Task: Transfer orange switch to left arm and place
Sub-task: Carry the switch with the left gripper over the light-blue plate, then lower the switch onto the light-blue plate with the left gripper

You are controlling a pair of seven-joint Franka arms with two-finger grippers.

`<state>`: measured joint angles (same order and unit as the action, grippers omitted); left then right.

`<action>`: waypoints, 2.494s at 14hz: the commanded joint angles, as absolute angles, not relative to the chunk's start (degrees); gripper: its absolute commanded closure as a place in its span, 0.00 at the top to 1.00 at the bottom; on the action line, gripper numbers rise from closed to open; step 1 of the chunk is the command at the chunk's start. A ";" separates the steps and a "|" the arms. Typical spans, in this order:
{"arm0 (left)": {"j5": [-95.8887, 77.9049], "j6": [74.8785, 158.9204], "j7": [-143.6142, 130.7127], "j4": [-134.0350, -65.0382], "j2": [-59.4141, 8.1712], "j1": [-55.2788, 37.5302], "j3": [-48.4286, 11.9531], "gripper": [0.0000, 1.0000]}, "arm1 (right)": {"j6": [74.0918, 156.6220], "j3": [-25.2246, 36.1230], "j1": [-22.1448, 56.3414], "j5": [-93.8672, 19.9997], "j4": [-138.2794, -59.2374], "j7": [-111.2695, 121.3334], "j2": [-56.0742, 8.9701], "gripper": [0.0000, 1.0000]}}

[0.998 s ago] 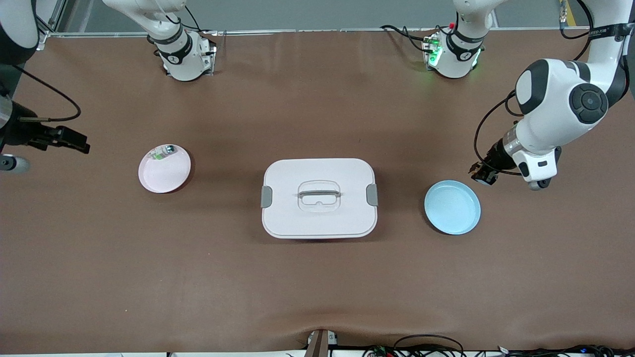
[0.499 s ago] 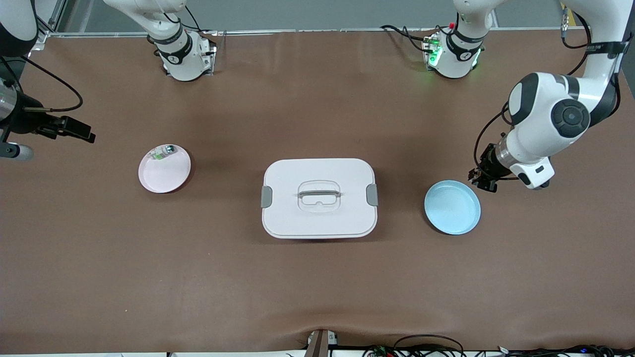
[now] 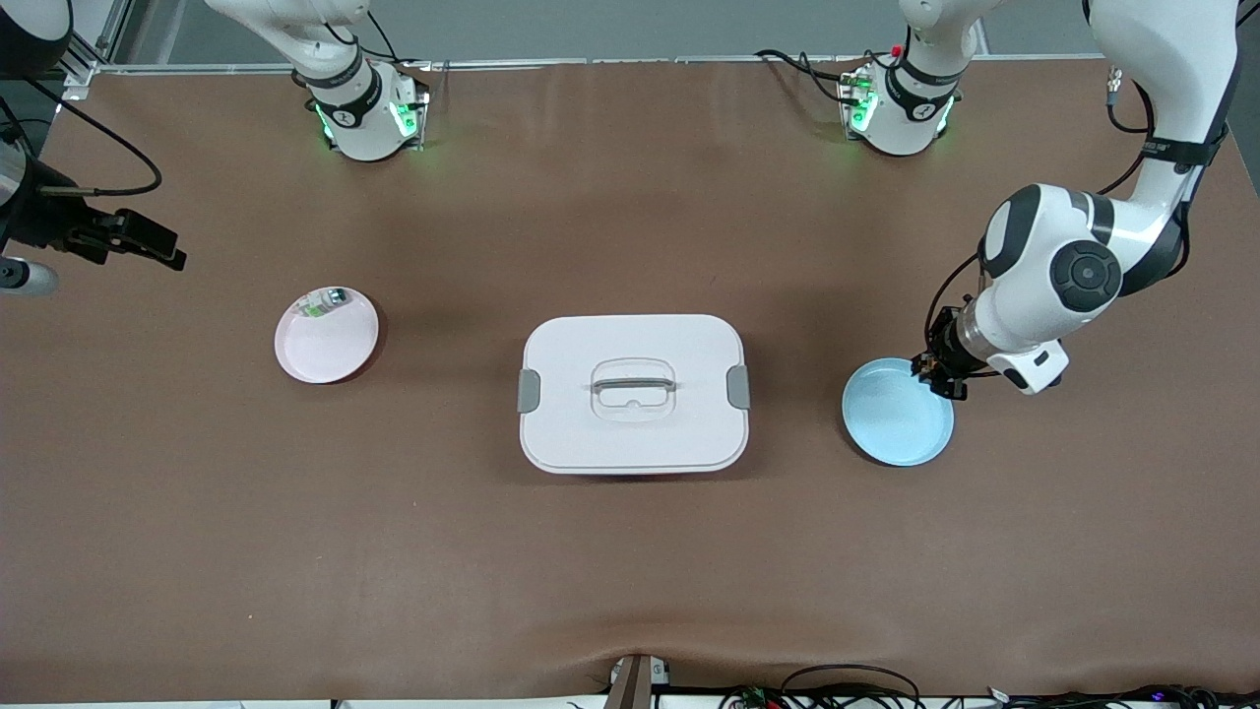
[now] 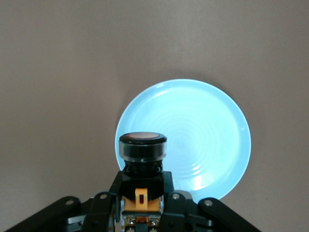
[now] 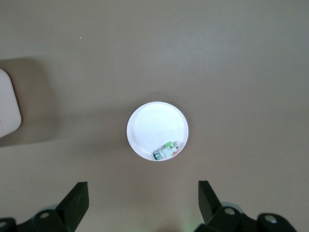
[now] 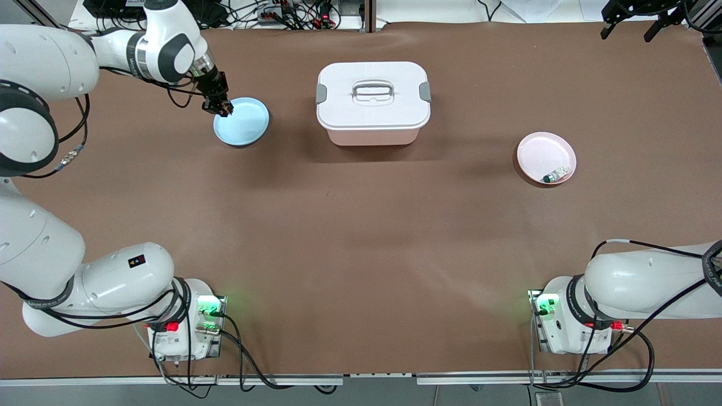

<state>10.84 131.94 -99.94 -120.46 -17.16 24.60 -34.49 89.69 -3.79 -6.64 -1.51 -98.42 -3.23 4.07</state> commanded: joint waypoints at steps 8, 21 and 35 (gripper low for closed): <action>22.93 137.54 -108.72 -119.18 -25.66 24.17 -34.89 0.00 | 85.34 -4.13 -5.54 -2.02 -90.79 -6.06 4.13 1.00; 29.61 143.88 -113.81 -118.04 -31.90 24.70 -34.19 0.00 | 81.75 -4.04 -4.57 -2.11 -84.84 -8.00 0.81 1.00; 31.11 143.88 -113.91 -117.95 -33.13 24.44 -32.97 0.00 | 79.45 -3.52 -4.74 -3.25 -83.41 -8.26 -1.49 1.00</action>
<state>28.86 143.30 -112.60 -118.58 -32.44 24.42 -33.65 80.68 -3.91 -4.51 -2.65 -85.02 -7.43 -0.91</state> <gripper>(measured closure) 0.661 0.000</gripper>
